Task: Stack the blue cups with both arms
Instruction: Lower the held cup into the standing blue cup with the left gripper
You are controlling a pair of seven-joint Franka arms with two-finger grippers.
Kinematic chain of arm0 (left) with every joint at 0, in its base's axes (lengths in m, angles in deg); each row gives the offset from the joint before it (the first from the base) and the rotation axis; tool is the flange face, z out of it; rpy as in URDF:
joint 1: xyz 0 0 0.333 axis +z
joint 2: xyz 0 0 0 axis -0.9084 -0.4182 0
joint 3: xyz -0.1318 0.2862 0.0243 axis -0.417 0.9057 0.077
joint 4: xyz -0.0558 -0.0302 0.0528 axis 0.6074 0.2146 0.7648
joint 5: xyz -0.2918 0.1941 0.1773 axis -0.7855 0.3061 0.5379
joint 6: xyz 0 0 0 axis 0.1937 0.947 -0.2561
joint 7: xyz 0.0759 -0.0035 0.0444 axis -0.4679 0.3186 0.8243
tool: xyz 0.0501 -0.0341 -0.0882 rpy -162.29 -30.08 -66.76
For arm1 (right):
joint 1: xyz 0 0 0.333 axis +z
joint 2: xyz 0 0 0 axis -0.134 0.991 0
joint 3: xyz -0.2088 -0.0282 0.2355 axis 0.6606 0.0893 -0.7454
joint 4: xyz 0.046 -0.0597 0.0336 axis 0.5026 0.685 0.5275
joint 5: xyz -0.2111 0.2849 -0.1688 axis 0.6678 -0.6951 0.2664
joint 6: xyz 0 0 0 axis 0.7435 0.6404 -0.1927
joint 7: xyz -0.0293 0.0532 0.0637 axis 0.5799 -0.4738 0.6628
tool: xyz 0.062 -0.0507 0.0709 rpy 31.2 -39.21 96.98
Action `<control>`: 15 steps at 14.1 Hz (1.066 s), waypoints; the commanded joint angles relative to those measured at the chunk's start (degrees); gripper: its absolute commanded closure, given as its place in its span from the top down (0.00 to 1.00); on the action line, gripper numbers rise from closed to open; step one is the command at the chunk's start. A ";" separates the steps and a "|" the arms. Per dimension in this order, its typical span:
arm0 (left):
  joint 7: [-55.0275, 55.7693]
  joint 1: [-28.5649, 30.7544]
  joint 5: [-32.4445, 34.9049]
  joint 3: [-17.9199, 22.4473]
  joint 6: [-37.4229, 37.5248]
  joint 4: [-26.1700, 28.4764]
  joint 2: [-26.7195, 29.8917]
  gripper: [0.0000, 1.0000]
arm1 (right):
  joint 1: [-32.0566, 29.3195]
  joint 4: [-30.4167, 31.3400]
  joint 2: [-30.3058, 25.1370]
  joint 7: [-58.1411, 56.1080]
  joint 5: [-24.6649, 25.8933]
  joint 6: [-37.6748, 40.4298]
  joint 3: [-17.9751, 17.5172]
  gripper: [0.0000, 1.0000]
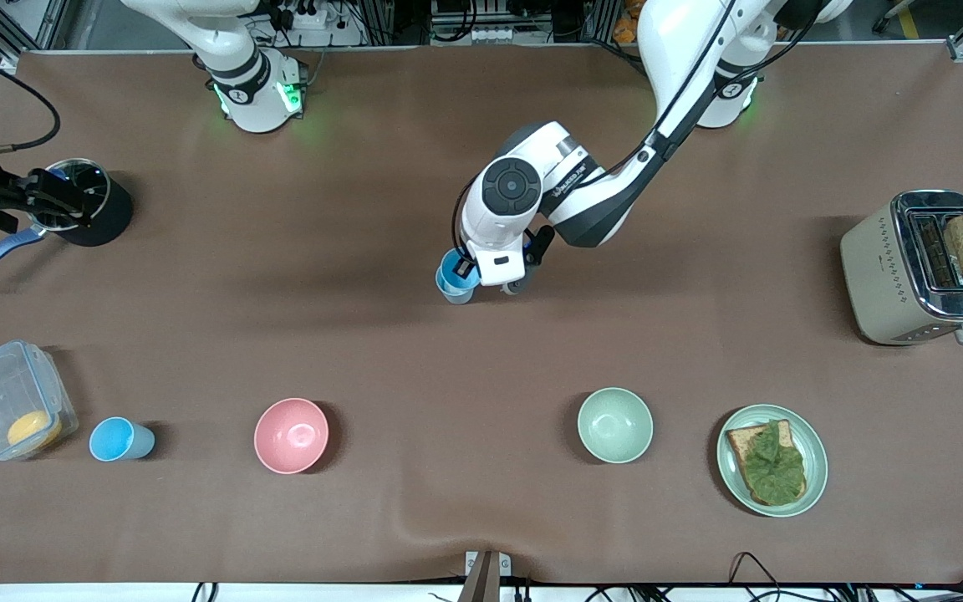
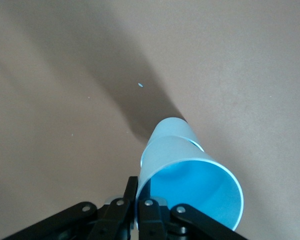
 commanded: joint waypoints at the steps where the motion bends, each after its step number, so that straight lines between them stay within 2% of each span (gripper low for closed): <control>1: 3.08 -1.79 1.67 0.85 0.40 -2.45 -1.13 0.00 | 0.98 0.34 -0.53 0.30 -0.49 -0.03 0.94 1.00; 7: 3.00 -3.72 1.75 2.88 0.22 -2.36 -1.65 0.00 | -0.07 0.43 -0.45 -0.32 -0.40 0.06 1.03 1.00; 8: 2.47 -3.64 1.84 2.88 0.22 -2.36 -1.57 0.37 | 0.10 0.43 -0.45 -0.32 -0.40 0.06 1.03 1.00; 9: 2.56 -3.64 2.45 2.96 0.22 -2.27 -1.57 0.99 | 0.28 0.43 -0.53 -0.32 -0.40 0.15 0.94 1.00; 13: 1.51 -3.46 5.18 2.88 0.22 -2.27 -1.57 1.00 | 0.28 0.42 -0.53 -0.32 -0.49 0.15 0.94 1.00; 15: -4.44 -2.24 5.71 2.88 1.18 -1.92 -0.52 1.00 | 0.28 0.34 -0.53 -0.32 -0.49 0.15 0.94 1.00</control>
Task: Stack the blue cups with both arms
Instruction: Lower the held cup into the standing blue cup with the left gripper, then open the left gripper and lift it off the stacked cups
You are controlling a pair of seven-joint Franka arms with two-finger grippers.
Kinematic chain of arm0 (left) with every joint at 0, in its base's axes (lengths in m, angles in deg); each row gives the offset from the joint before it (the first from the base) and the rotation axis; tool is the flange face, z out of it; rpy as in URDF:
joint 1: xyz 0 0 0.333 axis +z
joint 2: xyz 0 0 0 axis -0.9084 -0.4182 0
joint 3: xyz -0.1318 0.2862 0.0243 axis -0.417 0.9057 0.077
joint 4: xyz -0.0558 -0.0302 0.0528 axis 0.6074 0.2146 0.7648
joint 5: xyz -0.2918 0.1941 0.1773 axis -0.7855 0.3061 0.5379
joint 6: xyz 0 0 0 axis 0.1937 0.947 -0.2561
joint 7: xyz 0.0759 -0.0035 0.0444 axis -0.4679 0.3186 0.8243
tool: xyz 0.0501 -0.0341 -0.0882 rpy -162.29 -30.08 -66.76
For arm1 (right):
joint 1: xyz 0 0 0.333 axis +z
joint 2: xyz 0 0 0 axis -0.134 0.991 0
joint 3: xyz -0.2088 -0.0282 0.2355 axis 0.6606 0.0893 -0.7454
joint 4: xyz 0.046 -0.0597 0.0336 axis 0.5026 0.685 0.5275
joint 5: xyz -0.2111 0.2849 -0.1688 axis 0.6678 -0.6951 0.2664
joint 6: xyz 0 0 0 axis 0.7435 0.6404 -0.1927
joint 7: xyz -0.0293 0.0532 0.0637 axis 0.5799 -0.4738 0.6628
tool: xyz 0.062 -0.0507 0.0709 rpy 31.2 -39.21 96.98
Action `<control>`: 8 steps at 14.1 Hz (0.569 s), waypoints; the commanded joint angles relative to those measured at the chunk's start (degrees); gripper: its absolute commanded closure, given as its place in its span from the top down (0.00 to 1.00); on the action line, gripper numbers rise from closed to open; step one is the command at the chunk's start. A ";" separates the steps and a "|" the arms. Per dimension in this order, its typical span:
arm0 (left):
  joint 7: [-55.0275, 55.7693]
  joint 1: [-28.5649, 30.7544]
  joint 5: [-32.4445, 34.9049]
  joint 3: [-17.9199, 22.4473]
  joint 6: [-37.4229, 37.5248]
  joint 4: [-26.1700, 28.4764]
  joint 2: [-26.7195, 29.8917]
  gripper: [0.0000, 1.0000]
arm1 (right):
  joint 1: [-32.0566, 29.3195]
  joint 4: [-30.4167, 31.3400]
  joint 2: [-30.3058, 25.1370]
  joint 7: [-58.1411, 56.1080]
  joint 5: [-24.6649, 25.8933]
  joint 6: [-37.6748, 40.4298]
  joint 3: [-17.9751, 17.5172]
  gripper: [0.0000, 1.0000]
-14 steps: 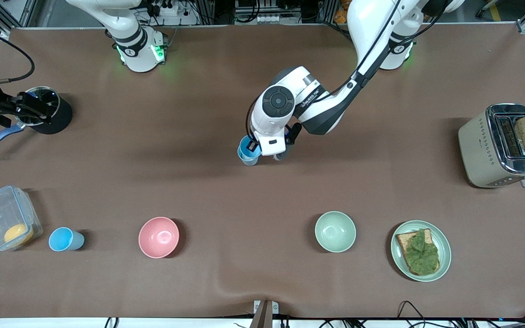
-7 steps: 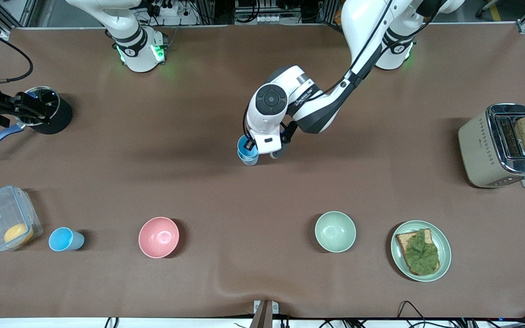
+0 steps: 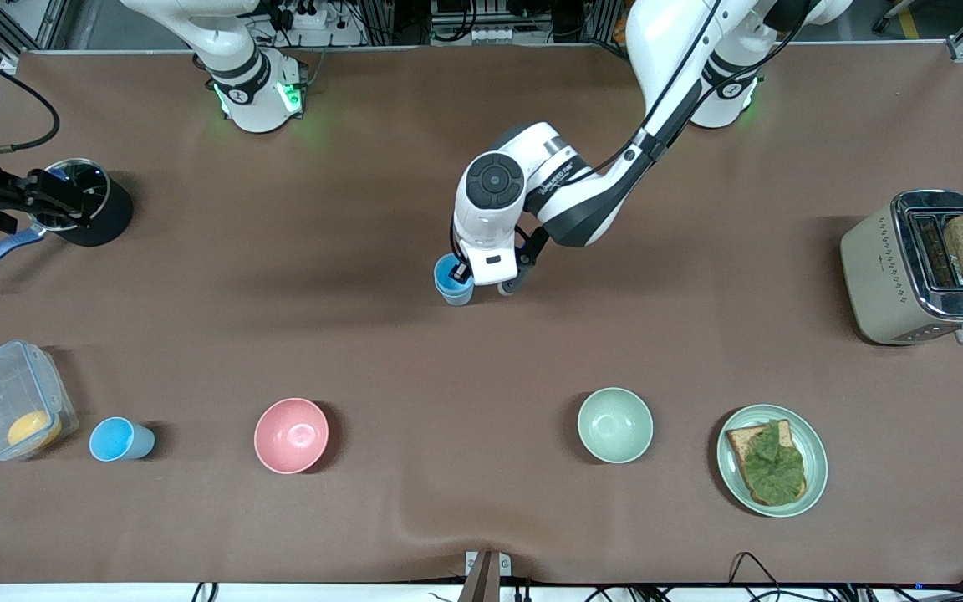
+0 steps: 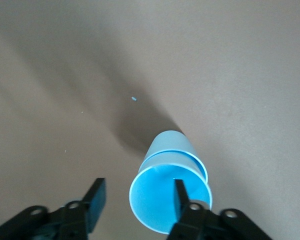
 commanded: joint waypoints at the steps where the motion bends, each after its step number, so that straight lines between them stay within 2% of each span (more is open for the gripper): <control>1: -8.62 2.07 1.49 0.33 2.67 -0.67 1.43 1.00 | 0.03 0.42 -0.54 -0.25 -0.57 0.06 -0.06 1.00; 4: -22.78 7.16 4.28 0.33 7.33 -0.67 2.93 1.00 | 0.12 0.33 -0.54 -0.25 -0.57 0.06 -0.06 1.00; 8: -36.41 12.88 14.90 0.24 9.09 -0.49 3.03 1.00 | 0.12 0.42 -0.54 -0.07 -0.75 0.06 -0.06 1.00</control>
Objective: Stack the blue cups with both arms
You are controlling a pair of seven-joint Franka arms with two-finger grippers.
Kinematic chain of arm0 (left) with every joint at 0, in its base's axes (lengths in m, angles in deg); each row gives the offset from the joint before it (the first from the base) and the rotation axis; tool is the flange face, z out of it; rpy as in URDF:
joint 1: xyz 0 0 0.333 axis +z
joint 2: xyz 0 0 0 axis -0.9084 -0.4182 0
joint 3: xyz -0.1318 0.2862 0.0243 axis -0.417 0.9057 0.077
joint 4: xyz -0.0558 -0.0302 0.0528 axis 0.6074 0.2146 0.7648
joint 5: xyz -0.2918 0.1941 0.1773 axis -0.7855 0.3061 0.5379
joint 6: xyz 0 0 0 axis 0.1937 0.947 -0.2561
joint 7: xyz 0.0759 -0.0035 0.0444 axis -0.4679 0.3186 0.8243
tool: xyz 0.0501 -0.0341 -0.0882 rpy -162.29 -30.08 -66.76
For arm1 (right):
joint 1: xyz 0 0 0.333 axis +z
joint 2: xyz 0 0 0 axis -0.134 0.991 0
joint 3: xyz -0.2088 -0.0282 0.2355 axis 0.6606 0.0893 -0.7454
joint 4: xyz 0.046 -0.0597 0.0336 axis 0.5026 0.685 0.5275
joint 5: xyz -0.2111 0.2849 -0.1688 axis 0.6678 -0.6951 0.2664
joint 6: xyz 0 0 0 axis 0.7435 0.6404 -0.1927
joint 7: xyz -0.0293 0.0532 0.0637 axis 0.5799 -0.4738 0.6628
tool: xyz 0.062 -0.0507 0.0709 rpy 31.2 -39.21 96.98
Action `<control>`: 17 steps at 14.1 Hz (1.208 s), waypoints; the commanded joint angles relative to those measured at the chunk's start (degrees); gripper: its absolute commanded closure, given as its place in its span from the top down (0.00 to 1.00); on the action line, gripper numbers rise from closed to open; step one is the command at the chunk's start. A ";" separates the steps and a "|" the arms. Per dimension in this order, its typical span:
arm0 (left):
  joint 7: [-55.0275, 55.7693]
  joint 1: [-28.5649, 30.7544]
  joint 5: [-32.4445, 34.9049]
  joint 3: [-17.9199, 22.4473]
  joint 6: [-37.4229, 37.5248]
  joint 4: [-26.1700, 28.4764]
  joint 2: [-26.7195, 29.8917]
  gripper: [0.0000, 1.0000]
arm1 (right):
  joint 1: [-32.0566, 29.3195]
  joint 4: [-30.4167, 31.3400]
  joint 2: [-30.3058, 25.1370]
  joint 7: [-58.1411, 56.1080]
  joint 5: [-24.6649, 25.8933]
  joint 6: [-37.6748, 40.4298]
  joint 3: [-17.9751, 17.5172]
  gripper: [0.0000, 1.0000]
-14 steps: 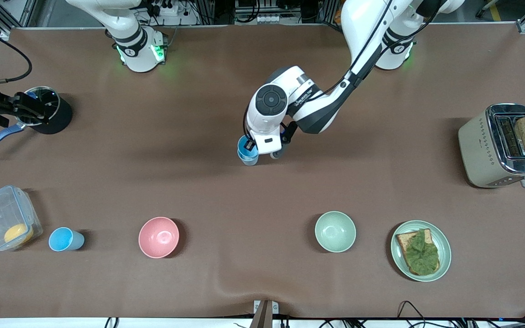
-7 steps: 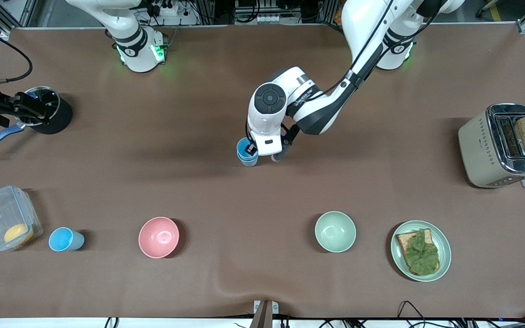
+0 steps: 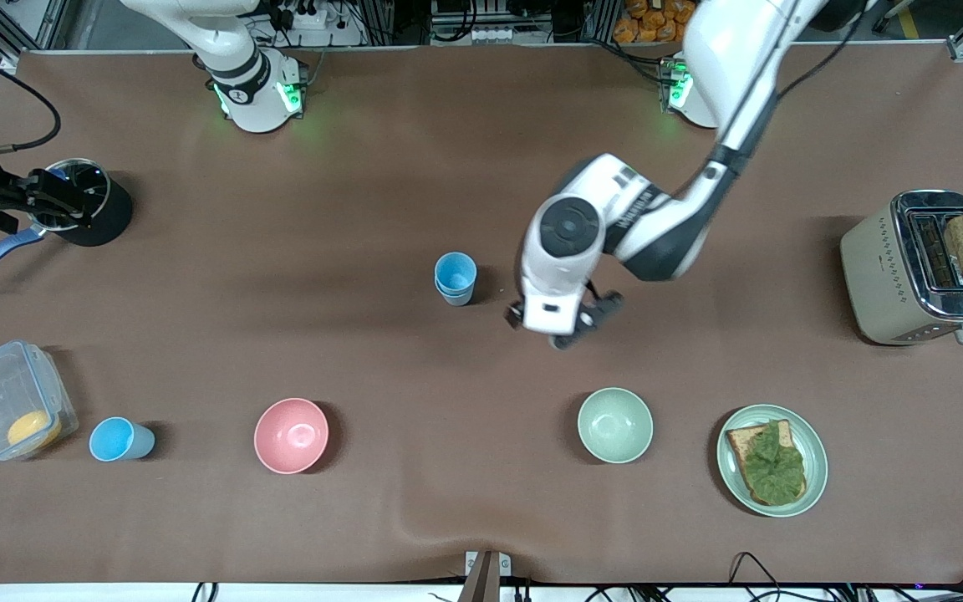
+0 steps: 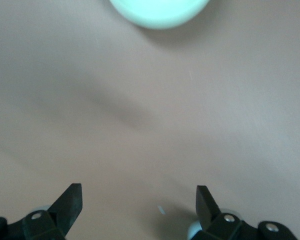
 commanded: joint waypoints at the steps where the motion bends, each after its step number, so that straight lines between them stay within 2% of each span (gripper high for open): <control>1: -8.52 3.29 6.29 -0.47 1.78 0.60 1.29 1.00 | 0.09 0.42 -0.54 -0.07 -0.75 0.15 0.06 1.00; 11: -46.66 19.21 6.05 -0.47 1.95 -0.10 7.09 1.00 | 0.09 0.42 -0.54 -0.07 -1.01 0.23 0.06 1.00; 12: -49.39 18.87 6.21 -0.21 2.30 0.16 9.71 1.00 | 0.09 0.42 -0.54 -0.07 -1.01 0.32 0.06 1.00; 14: -50.73 18.51 5.86 1.54 8.86 0.60 15.16 1.00 | 0.01 0.42 -0.54 -0.07 -1.01 0.32 0.06 1.00; 17: -53.80 19.65 5.43 1.73 14.76 2.35 23.69 1.00 | 0.01 0.42 -0.54 -0.07 -1.10 0.32 0.06 1.00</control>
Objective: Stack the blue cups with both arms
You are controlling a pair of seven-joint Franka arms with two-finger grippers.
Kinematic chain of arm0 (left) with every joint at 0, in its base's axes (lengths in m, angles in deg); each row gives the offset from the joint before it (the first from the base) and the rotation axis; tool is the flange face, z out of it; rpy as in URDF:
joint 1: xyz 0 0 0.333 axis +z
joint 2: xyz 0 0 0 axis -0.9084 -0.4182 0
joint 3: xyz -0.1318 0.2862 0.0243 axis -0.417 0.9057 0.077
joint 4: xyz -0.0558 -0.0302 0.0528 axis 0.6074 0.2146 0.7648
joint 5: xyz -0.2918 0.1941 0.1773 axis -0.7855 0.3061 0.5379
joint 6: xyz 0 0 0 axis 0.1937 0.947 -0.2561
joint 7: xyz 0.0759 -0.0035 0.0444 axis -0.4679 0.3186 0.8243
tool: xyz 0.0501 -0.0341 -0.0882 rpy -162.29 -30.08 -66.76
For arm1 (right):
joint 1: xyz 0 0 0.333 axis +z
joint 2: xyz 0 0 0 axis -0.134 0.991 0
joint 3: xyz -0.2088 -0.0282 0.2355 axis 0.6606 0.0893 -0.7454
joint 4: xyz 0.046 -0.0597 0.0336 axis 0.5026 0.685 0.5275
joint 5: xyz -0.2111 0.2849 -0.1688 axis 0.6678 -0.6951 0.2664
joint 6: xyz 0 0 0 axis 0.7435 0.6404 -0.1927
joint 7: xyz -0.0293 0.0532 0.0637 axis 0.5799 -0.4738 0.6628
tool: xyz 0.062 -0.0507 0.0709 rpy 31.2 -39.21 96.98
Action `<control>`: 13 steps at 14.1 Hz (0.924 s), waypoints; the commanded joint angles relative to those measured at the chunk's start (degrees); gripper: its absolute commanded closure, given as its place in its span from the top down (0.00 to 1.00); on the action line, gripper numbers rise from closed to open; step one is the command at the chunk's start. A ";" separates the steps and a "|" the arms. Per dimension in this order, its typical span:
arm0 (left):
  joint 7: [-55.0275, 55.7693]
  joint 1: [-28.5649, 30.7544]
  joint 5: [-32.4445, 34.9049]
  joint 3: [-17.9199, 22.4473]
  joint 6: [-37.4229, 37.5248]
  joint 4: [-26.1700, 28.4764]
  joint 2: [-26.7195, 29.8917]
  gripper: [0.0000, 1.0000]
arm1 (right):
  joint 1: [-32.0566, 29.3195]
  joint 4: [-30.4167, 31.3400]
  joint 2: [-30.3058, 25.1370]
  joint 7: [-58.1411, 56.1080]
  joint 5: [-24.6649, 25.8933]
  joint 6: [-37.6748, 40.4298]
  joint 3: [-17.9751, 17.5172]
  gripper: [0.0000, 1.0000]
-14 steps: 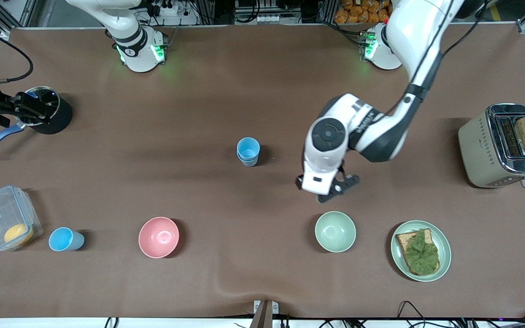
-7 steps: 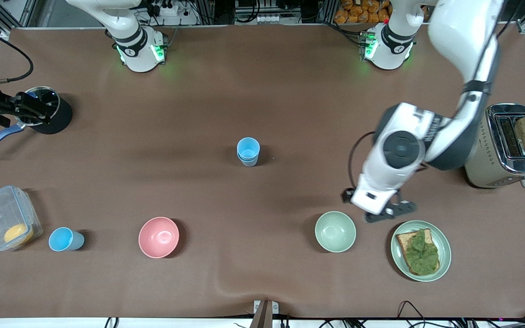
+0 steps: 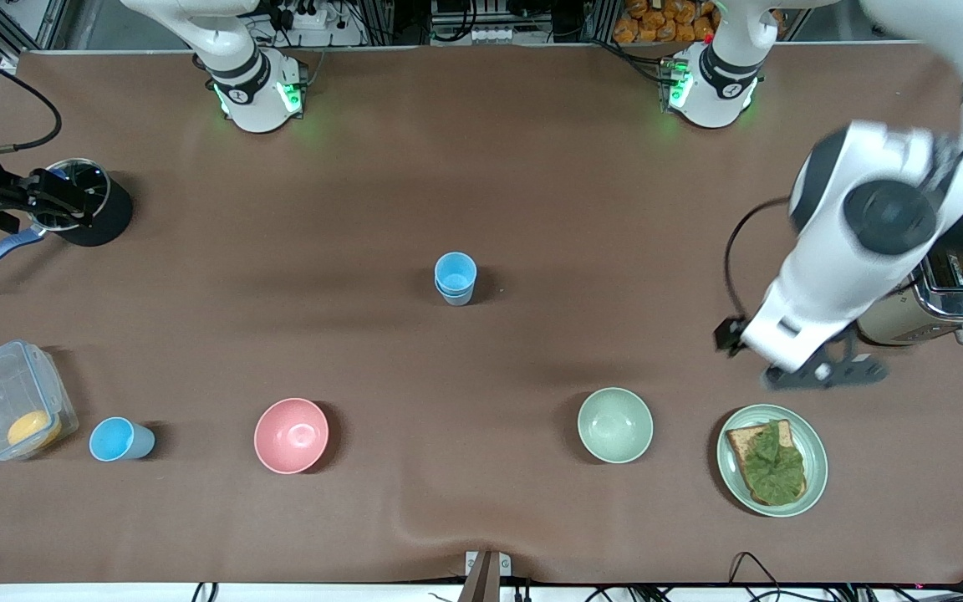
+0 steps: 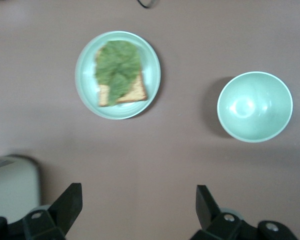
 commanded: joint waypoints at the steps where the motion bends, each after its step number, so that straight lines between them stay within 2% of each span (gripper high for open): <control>1: -6.07 0.25 -1.91 2.45 4.99 3.95 8.87 1.00 | 0.00 0.38 -0.54 -0.07 -0.94 0.21 0.09 1.00; 4: -14.51 -0.54 -12.62 10.87 7.28 5.36 15.37 1.00 | 0.00 0.38 -0.54 -0.07 -0.94 0.21 0.09 1.00; 7: -21.56 -2.73 -15.37 18.88 14.91 2.47 16.09 1.00 | 0.00 0.38 -0.54 -0.07 -0.94 0.21 0.09 1.00; 9: -20.00 -2.92 -14.59 19.25 20.98 -2.09 16.01 1.00 | 0.00 0.38 -0.54 -0.07 -0.94 0.21 0.09 1.00; 13: -16.24 -2.92 -15.20 19.16 21.71 -2.56 15.48 1.00 | 0.00 0.38 -0.54 0.11 -1.02 0.21 0.00 1.00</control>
